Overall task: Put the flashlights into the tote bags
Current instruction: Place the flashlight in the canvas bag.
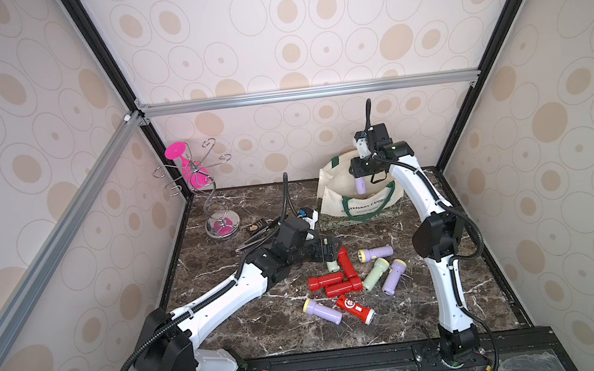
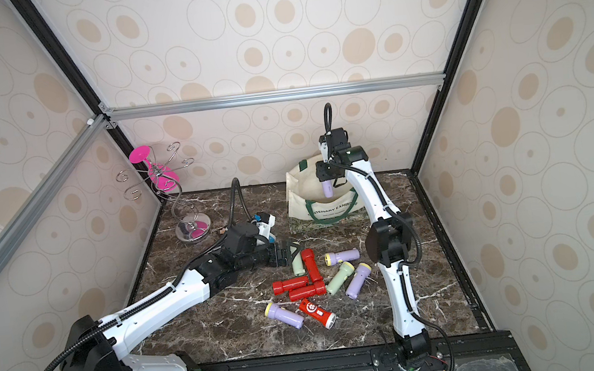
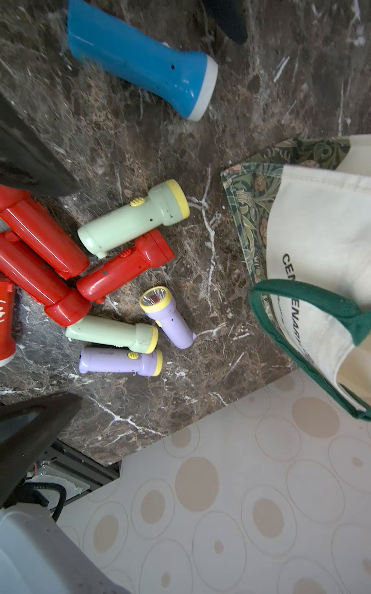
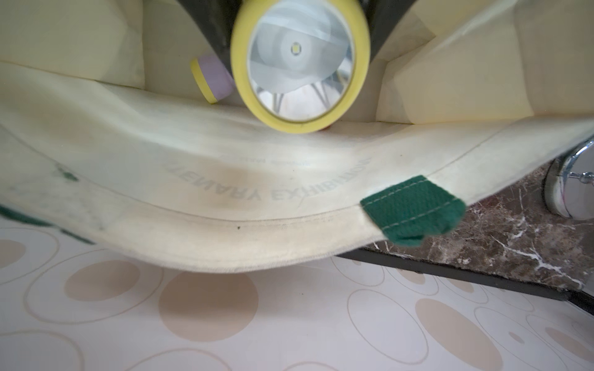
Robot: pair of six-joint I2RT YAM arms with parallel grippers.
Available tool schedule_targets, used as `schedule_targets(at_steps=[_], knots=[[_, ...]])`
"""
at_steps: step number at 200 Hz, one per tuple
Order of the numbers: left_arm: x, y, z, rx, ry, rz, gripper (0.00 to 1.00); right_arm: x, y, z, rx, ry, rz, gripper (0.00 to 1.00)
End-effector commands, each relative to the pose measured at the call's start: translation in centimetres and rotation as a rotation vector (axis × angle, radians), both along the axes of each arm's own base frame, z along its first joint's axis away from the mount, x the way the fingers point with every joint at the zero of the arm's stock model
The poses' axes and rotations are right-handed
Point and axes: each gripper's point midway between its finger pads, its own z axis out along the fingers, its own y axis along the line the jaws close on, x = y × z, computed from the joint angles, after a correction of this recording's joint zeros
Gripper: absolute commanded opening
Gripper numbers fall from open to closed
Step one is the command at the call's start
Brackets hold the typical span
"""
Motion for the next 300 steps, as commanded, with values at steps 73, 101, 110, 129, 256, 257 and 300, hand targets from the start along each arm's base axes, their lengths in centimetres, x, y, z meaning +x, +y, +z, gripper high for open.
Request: schedule_targets(at_steps=[73,101,110,129,256,257,300], knots=[[-0.1,4.6,-1.0,0.072,0.026,0.197,0.94,0.5,-0.3,-6.2,-0.056,0.111,-0.013,0.00],[-0.5,5.4,-1.5,0.079,0.047,0.225,0.93,0.3,-0.4,-7.4,-0.064,0.141,-0.016,0.01],[-0.6,5.6,-1.7,0.083,0.055,0.233,0.93,0.2,-0.4,-7.6,-0.063,0.148,-0.017,0.03],[-0.6,5.7,-1.8,0.085,0.059,0.239,0.93,0.0,-0.3,-7.8,-0.059,0.162,-0.013,0.14],[-0.3,5.8,-4.9,0.174,0.066,0.193,0.93,-4.7,-0.2,3.3,-0.033,0.032,0.005,0.84],[-0.2,5.8,-5.0,0.173,0.066,0.195,0.93,-4.8,-0.1,3.5,-0.032,0.030,0.007,0.84],[0.6,5.7,-7.7,0.177,0.113,0.234,0.92,-10.6,1.6,6.0,0.004,0.041,0.095,0.84]])
